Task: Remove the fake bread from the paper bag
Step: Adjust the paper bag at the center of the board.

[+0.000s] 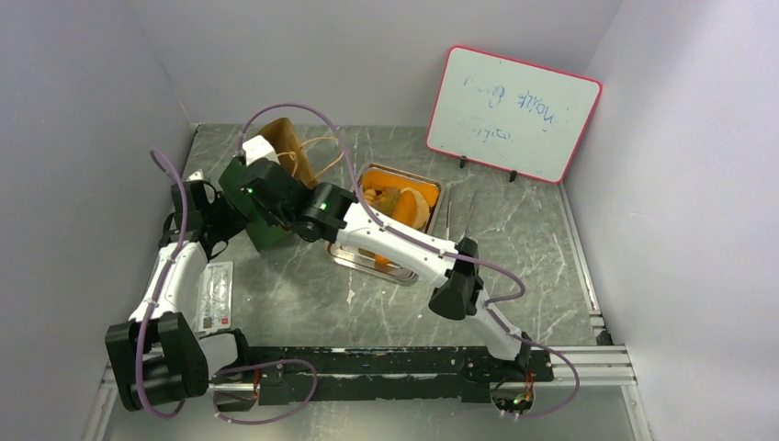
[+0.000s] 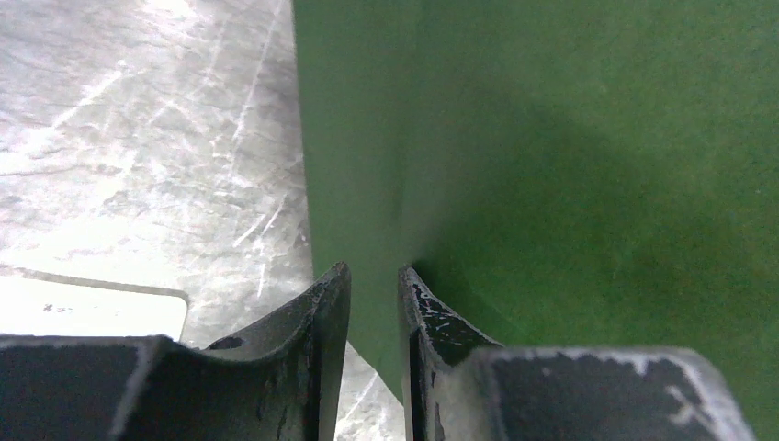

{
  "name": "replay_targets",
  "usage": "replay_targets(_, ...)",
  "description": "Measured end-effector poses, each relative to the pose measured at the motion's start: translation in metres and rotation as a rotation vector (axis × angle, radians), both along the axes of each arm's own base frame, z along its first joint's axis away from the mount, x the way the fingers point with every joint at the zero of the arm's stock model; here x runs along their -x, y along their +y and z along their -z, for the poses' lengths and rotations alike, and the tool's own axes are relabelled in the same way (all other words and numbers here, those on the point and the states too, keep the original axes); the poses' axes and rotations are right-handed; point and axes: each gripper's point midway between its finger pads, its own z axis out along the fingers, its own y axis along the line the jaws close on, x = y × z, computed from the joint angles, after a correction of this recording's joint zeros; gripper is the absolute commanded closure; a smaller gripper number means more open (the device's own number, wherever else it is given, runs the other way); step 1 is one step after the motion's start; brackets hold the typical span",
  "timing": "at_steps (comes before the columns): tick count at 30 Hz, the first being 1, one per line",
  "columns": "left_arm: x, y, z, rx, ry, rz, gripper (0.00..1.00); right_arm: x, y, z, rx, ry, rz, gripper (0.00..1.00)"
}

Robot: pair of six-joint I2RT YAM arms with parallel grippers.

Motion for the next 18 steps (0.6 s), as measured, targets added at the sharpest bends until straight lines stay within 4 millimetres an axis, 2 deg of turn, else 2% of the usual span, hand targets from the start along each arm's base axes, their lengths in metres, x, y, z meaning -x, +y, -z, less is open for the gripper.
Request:
replay_targets(6, -0.005, -0.018, 0.006, 0.001, 0.025, 0.052, 0.80, 0.000, -0.013, 0.011, 0.069, -0.007, 0.030, 0.96)
replay_targets(10, -0.010, -0.023, -0.001, -0.009, 0.010, 0.068, 0.80, 0.005, -0.027, 0.016, 0.115, -0.011, 0.040, 0.96)
replay_targets(12, -0.013, -0.022, -0.007, -0.018, -0.004, 0.063, 0.80, 0.009, -0.034, 0.011, 0.124, -0.015, 0.040, 0.96)
replay_targets(18, -0.018, -0.021, -0.015, -0.034, -0.024, 0.054, 0.81, 0.016, -0.043, -0.021, 0.090, -0.051, 0.037, 0.95)
